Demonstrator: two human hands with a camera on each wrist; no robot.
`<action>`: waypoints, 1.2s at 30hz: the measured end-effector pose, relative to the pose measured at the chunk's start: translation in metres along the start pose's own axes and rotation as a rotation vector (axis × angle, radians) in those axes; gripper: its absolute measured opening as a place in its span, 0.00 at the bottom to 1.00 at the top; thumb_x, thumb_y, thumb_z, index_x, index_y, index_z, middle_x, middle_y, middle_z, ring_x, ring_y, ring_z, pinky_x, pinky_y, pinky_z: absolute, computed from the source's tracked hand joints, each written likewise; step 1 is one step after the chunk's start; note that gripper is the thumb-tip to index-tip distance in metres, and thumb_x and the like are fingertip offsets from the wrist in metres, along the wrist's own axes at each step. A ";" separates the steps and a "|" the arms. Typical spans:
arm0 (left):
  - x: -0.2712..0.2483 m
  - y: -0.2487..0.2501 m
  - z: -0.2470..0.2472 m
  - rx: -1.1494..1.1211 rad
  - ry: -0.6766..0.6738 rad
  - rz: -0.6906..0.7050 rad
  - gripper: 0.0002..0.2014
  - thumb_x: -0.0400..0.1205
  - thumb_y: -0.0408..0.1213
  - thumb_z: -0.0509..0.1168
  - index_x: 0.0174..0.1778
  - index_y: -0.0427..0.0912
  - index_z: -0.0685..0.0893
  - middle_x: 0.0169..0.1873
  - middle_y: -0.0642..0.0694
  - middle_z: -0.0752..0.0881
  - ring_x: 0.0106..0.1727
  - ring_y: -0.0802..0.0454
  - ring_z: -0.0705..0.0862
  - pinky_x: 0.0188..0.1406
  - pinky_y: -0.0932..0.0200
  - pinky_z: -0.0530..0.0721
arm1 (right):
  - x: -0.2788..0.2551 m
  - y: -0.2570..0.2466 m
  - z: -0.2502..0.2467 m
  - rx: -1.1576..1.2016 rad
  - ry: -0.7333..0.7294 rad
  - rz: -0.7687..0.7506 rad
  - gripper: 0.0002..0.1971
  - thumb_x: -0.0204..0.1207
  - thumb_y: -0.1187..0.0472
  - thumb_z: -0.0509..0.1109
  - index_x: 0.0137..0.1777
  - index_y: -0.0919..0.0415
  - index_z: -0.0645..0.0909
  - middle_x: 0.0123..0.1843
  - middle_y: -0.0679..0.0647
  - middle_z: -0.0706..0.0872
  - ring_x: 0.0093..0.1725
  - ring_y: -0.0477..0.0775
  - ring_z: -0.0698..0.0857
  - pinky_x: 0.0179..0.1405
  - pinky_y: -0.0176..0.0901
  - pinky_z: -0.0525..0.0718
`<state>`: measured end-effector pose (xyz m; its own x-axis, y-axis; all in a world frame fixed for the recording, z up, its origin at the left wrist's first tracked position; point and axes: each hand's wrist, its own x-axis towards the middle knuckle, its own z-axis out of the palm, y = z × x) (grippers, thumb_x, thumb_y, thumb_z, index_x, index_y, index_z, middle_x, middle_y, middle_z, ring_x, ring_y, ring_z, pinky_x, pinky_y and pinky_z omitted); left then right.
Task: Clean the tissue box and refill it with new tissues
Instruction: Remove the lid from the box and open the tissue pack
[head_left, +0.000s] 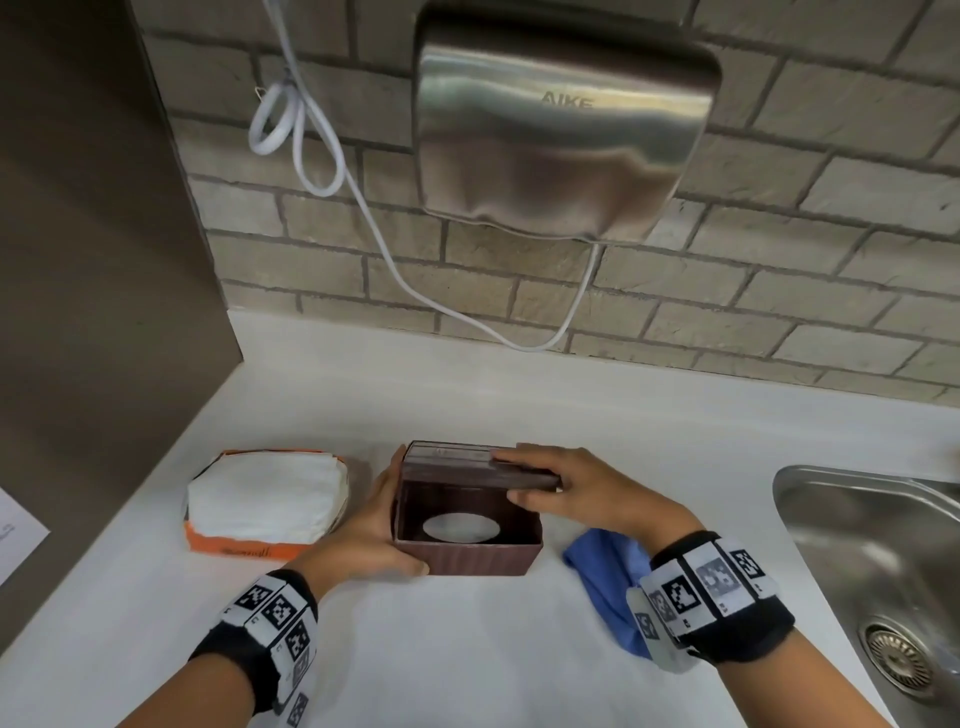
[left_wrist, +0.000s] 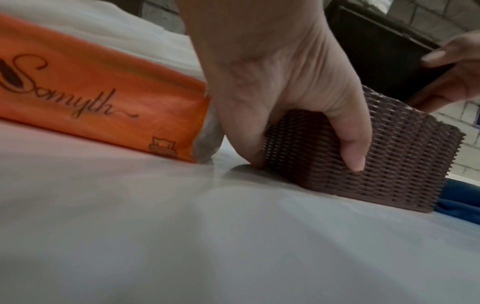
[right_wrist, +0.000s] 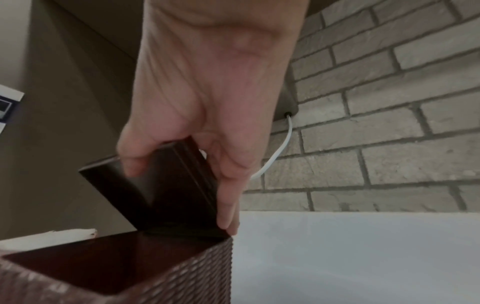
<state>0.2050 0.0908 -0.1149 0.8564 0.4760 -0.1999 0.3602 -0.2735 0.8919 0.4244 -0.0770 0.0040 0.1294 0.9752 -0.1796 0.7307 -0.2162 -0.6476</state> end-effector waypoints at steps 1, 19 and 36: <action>0.001 -0.001 0.000 0.012 0.011 0.011 0.63 0.63 0.30 0.81 0.86 0.55 0.45 0.79 0.57 0.62 0.79 0.60 0.65 0.54 0.86 0.73 | -0.001 -0.001 -0.001 0.000 0.043 -0.017 0.23 0.79 0.53 0.71 0.73 0.41 0.74 0.68 0.42 0.82 0.66 0.40 0.80 0.70 0.35 0.75; -0.028 0.018 0.016 -0.006 0.066 0.026 0.50 0.74 0.49 0.77 0.85 0.54 0.50 0.78 0.59 0.67 0.76 0.66 0.70 0.76 0.66 0.71 | -0.059 -0.042 -0.016 0.165 0.604 0.180 0.21 0.85 0.57 0.61 0.76 0.51 0.65 0.31 0.52 0.91 0.28 0.43 0.90 0.40 0.29 0.85; -0.164 0.006 -0.035 0.005 0.106 -0.164 0.42 0.66 0.73 0.65 0.77 0.70 0.62 0.71 0.66 0.78 0.71 0.63 0.78 0.66 0.68 0.77 | -0.084 -0.022 0.127 -0.072 -0.211 0.545 0.06 0.85 0.63 0.48 0.46 0.57 0.58 0.18 0.52 0.80 0.13 0.45 0.77 0.21 0.35 0.79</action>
<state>0.0537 0.0399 -0.0622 0.7428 0.5995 -0.2981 0.4936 -0.1896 0.8488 0.3122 -0.1606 -0.0610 0.3684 0.6922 -0.6206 0.6408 -0.6727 -0.3700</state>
